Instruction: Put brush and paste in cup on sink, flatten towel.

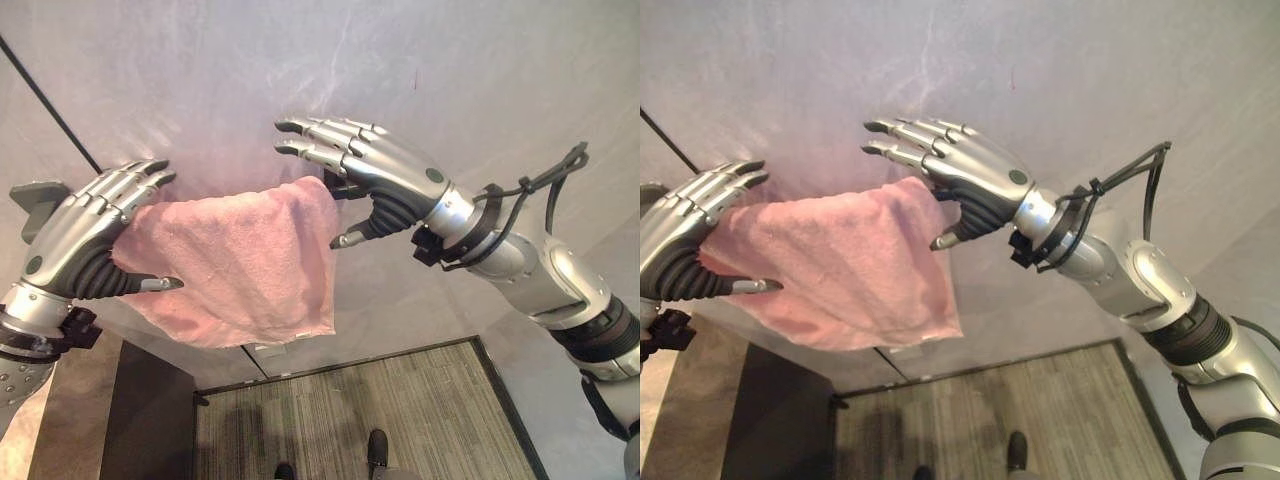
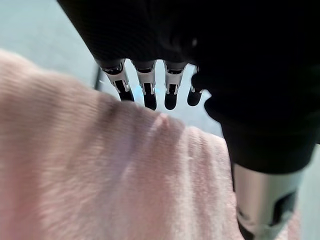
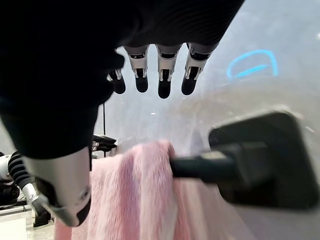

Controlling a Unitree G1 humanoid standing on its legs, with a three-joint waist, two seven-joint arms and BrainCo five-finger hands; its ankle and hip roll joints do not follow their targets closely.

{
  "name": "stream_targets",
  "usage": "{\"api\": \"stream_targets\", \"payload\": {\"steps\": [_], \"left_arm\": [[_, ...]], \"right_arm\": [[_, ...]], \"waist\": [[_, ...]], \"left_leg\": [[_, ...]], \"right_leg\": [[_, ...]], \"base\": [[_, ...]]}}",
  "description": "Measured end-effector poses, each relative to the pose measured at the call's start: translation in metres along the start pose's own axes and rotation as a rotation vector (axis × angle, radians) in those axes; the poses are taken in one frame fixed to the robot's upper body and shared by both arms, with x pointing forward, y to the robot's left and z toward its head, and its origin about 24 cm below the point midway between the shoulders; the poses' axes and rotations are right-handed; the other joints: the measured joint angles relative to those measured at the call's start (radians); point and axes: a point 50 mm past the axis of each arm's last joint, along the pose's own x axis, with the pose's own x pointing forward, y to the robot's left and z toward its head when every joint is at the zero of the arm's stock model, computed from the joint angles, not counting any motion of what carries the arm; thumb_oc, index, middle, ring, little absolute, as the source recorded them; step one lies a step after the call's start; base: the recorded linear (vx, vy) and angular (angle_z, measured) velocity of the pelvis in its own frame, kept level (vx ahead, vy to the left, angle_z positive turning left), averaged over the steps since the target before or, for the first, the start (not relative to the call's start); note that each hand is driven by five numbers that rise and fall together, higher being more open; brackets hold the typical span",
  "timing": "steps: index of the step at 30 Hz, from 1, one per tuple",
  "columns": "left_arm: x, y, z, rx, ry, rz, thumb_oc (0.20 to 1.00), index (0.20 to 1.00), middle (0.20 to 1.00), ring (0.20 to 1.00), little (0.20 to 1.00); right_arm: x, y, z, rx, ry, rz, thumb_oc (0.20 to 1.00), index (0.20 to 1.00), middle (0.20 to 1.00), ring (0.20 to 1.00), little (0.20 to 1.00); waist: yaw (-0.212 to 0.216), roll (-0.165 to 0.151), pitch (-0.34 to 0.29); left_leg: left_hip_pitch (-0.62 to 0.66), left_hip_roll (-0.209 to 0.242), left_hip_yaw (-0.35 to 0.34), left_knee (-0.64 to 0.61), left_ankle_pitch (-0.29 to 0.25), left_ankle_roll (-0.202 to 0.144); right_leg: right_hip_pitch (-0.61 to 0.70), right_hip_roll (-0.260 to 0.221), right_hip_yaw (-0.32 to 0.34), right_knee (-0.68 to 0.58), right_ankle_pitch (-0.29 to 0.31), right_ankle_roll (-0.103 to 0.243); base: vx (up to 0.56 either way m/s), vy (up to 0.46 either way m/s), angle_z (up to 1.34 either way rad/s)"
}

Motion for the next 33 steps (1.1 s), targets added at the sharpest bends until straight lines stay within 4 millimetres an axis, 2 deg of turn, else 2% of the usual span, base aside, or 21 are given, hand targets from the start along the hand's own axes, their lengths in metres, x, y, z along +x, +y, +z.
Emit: {"api": "stream_targets", "payload": {"steps": [5,14,20,21,22,23,24,33], "left_arm": [[-0.004,-0.004,-0.004,-0.004,0.035,0.015,1.0,1.0,1.0,1.0,1.0],[-0.005,-0.003,-0.005,-0.004,0.05,0.03,1.0,1.0,1.0,1.0,1.0],[0.005,-0.005,0.001,-0.026,0.007,0.062,1.0,1.0,1.0,1.0,1.0],[0.007,-0.004,0.001,-0.024,-0.001,0.074,0.743,0.743,0.743,0.743,0.743],[0.008,-0.003,0.002,-0.025,-0.004,0.077,0.702,0.702,0.702,0.702,0.702],[0.01,-0.005,0.004,-0.033,-0.014,0.082,0.918,0.918,0.918,0.918,0.918],[0.012,-0.004,0.004,-0.032,-0.019,0.087,1.0,1.0,1.0,1.0,1.0],[0.02,-0.002,0.009,-0.035,-0.054,0.1,1.0,1.0,1.0,1.0,1.0]], "right_arm": [[0.008,0.001,0.0,-0.003,-0.007,0.014,1.0,1.0,1.0,1.0,1.0],[0.012,0.003,0.001,0.0,-0.016,0.029,1.0,1.0,1.0,1.0,1.0],[0.016,0.005,0.002,0.007,-0.026,0.036,1.0,1.0,1.0,1.0,1.0],[0.016,0.005,0.003,0.008,-0.028,0.035,1.0,1.0,1.0,1.0,1.0],[0.017,0.005,0.003,0.008,-0.029,0.034,1.0,1.0,1.0,1.0,1.0],[0.018,0.006,0.003,0.016,-0.029,0.031,1.0,1.0,1.0,1.0,1.0],[0.018,0.007,0.002,0.02,-0.025,0.03,1.0,1.0,1.0,1.0,1.0],[0.024,0.015,0.002,0.099,-0.017,0.012,1.0,1.0,1.0,1.0,1.0]], "waist": [[0.016,-0.005,0.001],[0.021,-0.036,0.009],[0.025,-0.042,0.01],[0.025,-0.044,0.008],[0.025,-0.045,0.008],[0.027,-0.046,0.009],[0.027,-0.047,0.009],[0.022,-0.05,0.011]], "left_leg": [[-0.004,0.001,-0.004,0.0,0.0,0.0],[-0.02,0.001,-0.011,0.0,0.001,-0.002],[-0.028,0.002,-0.015,0.0,0.003,-0.004],[-0.036,0.001,-0.017,0.0,0.004,-0.006],[-0.038,0.001,-0.018,0.0,0.005,-0.006],[-0.039,0.001,-0.021,0.0,0.006,-0.007],[-0.039,0.001,-0.022,0.0,0.007,-0.008],[-0.048,-0.003,-0.037,0.0,0.011,-0.008]], "right_leg": [[0.001,0.001,-0.003,0.0,0.0,0.0],[-0.009,0.0,-0.008,0.0,-0.001,0.0],[-0.014,-0.001,-0.011,0.0,0.0,-0.001],[-0.021,-0.001,-0.013,0.0,0.0,-0.002],[-0.023,-0.001,-0.014,0.0,0.001,-0.002],[-0.023,-0.001,-0.017,0.0,0.002,-0.003],[-0.023,-0.002,-0.018,0.0,0.003,-0.004],[-0.025,-0.008,-0.03,0.0,0.005,-0.004]], "base": [[0.0,0.0,0.0],[0.0,0.0,0.01],[0.0,0.0,0.0],[0.01,0.013,0.03],[-0.03,0.02,0.05],[-0.04,0.021,0.05],[-0.05,0.038,0.06],[-0.02,0.058,0.04]]}}
